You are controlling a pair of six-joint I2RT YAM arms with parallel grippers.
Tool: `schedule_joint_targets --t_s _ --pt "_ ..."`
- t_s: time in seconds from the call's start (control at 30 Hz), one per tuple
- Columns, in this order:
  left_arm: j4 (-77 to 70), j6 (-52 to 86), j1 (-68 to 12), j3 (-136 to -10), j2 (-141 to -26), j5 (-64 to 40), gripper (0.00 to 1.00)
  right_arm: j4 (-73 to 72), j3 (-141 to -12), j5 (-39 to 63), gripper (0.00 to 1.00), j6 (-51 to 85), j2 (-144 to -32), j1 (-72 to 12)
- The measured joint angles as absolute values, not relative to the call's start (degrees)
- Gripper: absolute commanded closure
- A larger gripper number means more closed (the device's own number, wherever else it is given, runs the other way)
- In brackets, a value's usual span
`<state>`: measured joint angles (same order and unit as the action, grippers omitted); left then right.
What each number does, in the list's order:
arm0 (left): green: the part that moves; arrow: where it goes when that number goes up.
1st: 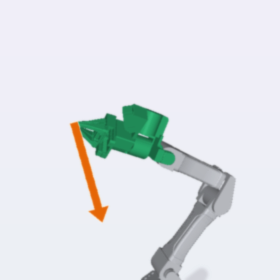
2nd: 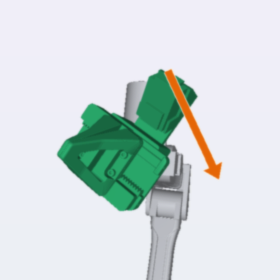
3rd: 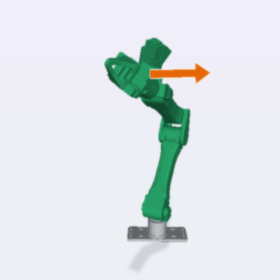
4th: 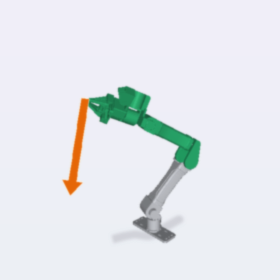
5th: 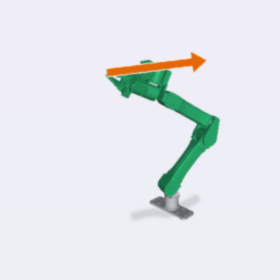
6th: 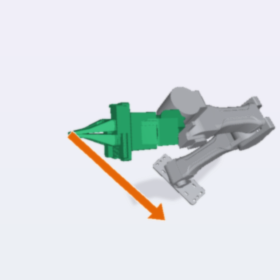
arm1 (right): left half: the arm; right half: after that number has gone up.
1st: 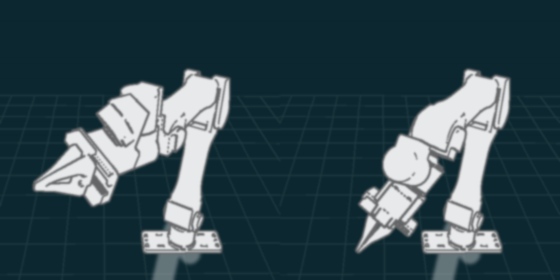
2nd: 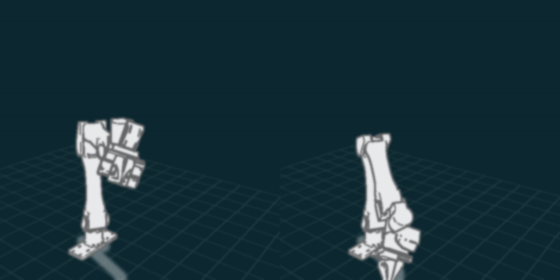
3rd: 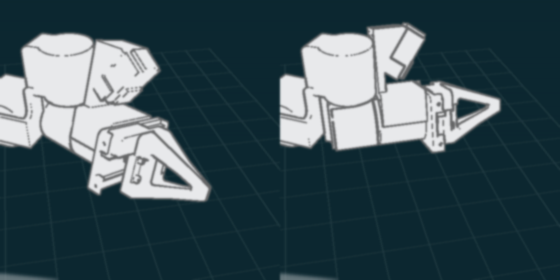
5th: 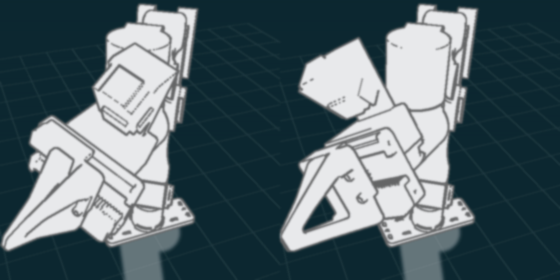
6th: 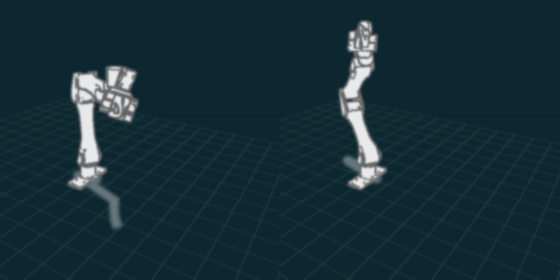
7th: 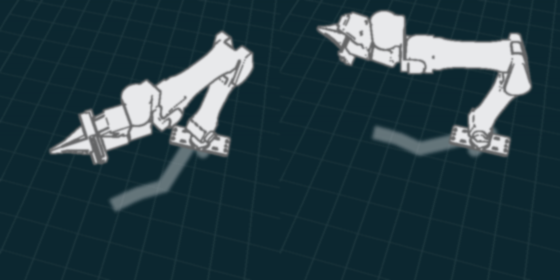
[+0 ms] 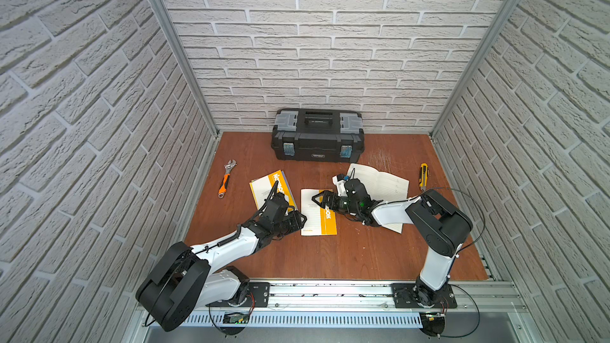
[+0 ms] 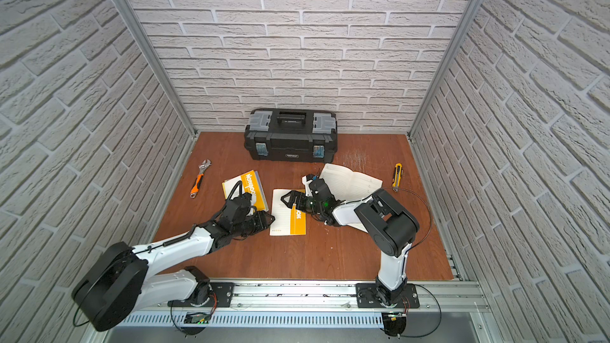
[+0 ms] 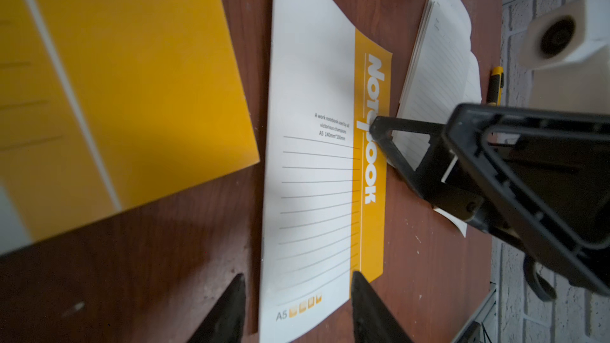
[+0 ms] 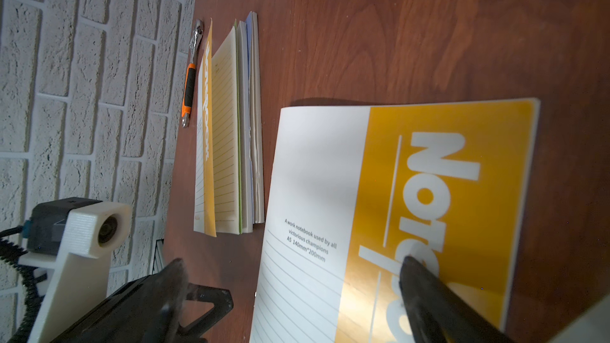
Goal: Close the notebook
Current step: Pick up the notebook from the center of the board.
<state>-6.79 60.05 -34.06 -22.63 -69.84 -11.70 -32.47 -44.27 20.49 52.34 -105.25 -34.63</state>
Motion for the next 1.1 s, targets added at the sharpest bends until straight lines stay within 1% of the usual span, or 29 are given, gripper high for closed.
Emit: schedule_joint_targets --t_s 0.37,0.63,0.77,0.87,1.03,1.1 --pt "-14.2 60.8 -33.7 -21.3 -76.3 -14.2 0.56 -35.6 -43.0 20.8 0.00 53.2 -105.6 -34.6" --pt "-22.9 61.6 -33.0 -19.3 -79.2 -16.4 0.56 -37.3 -42.9 21.1 0.00 53.4 -106.4 -34.6" --pt "-32.1 62.3 -31.7 -17.2 -82.7 -19.4 0.56 -38.5 -42.9 21.5 0.00 53.6 -107.0 -34.6" --pt "-41.2 63.5 -30.9 -15.8 -87.1 -22.3 0.60 -38.6 -42.9 21.5 0.00 53.6 -107.0 -34.6" --pt "-55.7 66.3 -30.5 -14.6 -95.9 -25.7 0.74 -38.8 -42.9 21.6 0.00 53.6 -107.0 -34.6" --pt "-60.7 67.4 -30.5 -14.2 -99.2 -26.4 0.76 -38.7 -42.9 21.6 0.00 53.6 -107.0 -34.6"
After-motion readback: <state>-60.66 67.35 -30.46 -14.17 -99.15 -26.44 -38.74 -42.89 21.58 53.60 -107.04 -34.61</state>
